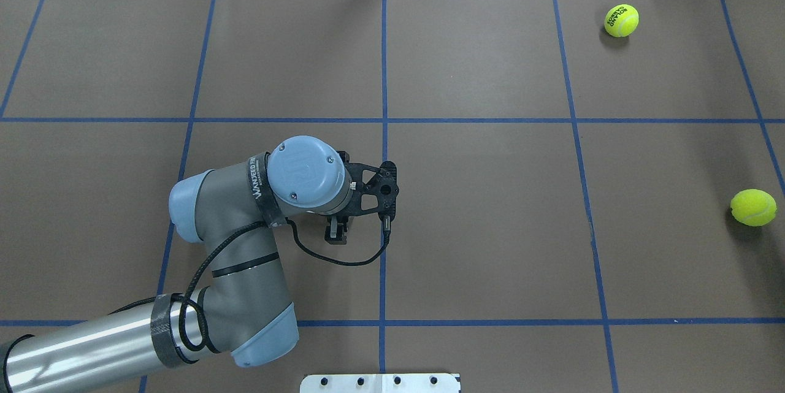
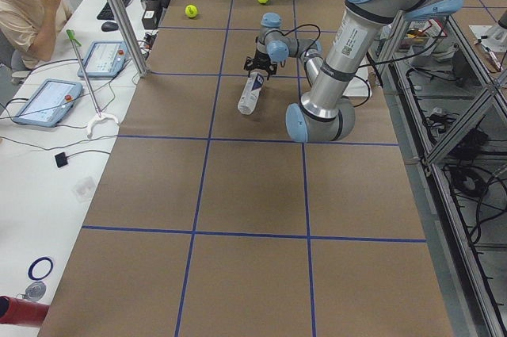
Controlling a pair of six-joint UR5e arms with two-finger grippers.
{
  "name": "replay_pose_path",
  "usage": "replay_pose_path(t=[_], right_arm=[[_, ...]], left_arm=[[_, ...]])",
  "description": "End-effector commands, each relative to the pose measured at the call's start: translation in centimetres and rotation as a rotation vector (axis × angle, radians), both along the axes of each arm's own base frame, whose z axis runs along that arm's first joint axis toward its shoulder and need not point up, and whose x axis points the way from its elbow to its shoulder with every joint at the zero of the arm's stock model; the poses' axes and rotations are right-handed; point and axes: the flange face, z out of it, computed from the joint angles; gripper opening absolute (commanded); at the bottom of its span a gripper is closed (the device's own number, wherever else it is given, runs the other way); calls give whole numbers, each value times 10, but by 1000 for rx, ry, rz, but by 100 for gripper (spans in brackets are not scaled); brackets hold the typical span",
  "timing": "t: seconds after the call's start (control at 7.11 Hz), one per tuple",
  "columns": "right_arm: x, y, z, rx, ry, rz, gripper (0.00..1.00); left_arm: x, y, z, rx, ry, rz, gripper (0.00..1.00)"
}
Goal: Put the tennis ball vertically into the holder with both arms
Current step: 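Close the left gripper around the can's body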
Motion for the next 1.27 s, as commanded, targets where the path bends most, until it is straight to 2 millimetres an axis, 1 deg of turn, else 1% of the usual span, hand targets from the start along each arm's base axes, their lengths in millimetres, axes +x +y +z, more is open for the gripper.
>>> replay_pose_path(t=[0.0,0.28,0.42,0.84,1.13], right_arm=[[0,0,0,0,0,0,100],[0,0,1,-1,2,1,100],[0,0,1,-2,1,0,100],[0,0,1,-2,1,2,100],[0,-1,0,0,2,1,100]], left_arm=[[6,4,-2,0,0,7,99],[20,-2,5,0,-7,12,99],[23,-3,8,7,8,12,99],[23,-4,14,14,-1,19,98],[23,-3,13,62,-14,60,97]])
